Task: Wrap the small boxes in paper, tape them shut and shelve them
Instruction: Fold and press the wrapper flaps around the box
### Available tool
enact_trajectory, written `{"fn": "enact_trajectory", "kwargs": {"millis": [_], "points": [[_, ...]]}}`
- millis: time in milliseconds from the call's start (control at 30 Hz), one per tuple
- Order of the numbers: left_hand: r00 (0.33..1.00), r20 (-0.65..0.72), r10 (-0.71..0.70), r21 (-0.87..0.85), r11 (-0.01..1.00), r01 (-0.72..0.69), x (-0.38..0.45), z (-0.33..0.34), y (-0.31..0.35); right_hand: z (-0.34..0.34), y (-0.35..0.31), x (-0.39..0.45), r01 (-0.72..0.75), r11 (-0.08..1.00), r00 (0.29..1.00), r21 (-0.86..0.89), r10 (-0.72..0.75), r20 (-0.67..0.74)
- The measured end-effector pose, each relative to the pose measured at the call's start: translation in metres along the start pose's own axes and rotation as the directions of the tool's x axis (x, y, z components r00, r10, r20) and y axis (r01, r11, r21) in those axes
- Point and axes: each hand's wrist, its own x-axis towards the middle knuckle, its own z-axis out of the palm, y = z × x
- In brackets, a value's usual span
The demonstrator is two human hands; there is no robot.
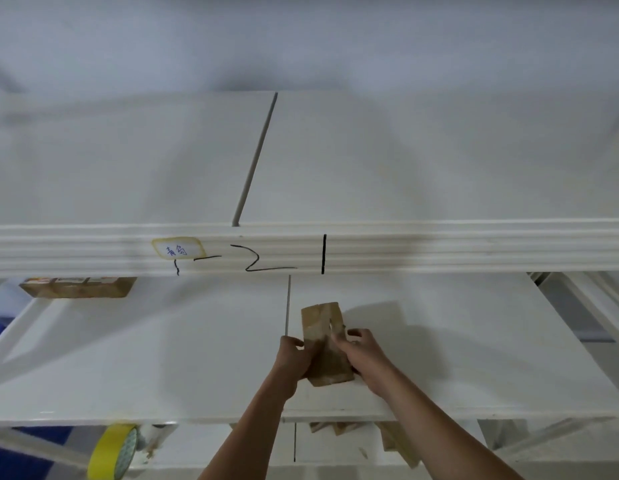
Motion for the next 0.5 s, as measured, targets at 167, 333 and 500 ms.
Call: {"fn": "enact_trajectory", "kwargs": {"millis": [167,333,500], "points": [[0.992,0.098,0.076,-0.18,0.982,-0.058,-0.001,0.001,-0.005,-0.001,0.0,0.004,0.053,0.995,0.998,-0.087,-0.055,-0.023],[0.978,0.071,0.195,-0.243,0.955,-0.173,-0.005,0.008,-0.009,0.001,0.0,-0.003,0.133,0.985,0.991,-0.11,-0.136,-0.014],[0.98,0.09,0.176,-0.224,0.963,-0.152,-0.003,0.007,-0.006,0.001,0.006,0.0,0.111,0.99,0.992,-0.086,-0.115,-0.046]]}}
